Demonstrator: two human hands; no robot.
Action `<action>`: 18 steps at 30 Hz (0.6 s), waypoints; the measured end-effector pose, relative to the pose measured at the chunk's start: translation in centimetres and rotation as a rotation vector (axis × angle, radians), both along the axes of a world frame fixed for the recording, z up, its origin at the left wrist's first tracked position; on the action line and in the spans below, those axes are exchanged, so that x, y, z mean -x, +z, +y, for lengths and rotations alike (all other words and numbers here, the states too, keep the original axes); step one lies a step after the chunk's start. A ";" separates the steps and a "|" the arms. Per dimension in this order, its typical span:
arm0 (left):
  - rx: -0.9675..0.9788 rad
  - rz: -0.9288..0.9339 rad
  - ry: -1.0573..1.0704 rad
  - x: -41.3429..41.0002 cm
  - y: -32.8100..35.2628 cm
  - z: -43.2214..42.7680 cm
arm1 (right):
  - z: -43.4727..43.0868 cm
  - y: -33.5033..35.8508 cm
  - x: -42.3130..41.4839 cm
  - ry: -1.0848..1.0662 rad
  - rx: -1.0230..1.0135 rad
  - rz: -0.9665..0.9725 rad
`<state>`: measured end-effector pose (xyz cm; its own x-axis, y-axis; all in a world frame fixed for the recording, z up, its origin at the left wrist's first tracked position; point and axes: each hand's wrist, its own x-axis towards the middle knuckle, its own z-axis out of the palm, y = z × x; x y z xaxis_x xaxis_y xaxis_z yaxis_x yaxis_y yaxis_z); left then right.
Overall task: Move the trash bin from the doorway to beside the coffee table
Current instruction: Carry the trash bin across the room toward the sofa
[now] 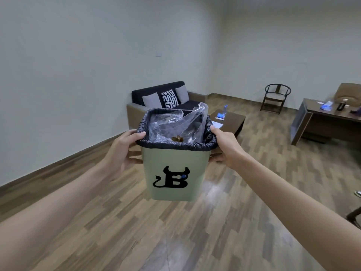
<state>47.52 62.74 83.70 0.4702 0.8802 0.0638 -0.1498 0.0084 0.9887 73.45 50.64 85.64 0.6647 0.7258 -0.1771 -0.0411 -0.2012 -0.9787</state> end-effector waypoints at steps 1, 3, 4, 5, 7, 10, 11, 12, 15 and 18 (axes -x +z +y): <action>0.002 0.002 -0.001 -1.5 -0.1 1.5 | 1.3 -0.2 -1.6 0.002 -0.003 0.001; 0.001 0.001 0.008 -4.8 -0.3 4.7 | 4.5 -0.4 -5.1 0.005 -0.010 0.014; 0.000 -0.001 0.011 -6.3 -0.2 6.1 | 6.2 -0.4 -6.7 0.011 -0.008 0.018; 0.009 -0.008 0.019 -7.7 -0.2 7.5 | 8.0 -0.4 -8.3 0.010 0.002 0.012; 0.021 -0.022 0.032 -10.3 -0.1 10.4 | 11.4 -0.1 -11.2 0.020 0.005 0.007; 0.033 -0.037 0.040 -13.7 0.3 14.7 | 16.2 0.7 -14.7 0.045 -0.012 0.005; 0.037 -0.035 0.042 -14.6 0.3 16.2 | 17.8 0.8 -15.7 0.057 -0.008 0.010; 0.035 -0.029 0.047 -15.7 0.2 18.1 | 19.7 0.7 -16.9 0.061 -0.004 0.013; 0.051 -0.028 0.047 -18.2 -0.4 23.4 | 24.9 0.3 -19.6 0.067 0.016 -0.001; 0.056 -0.038 0.038 -23.0 -1.4 33.9 | 34.9 -0.7 -23.5 0.060 0.012 -0.004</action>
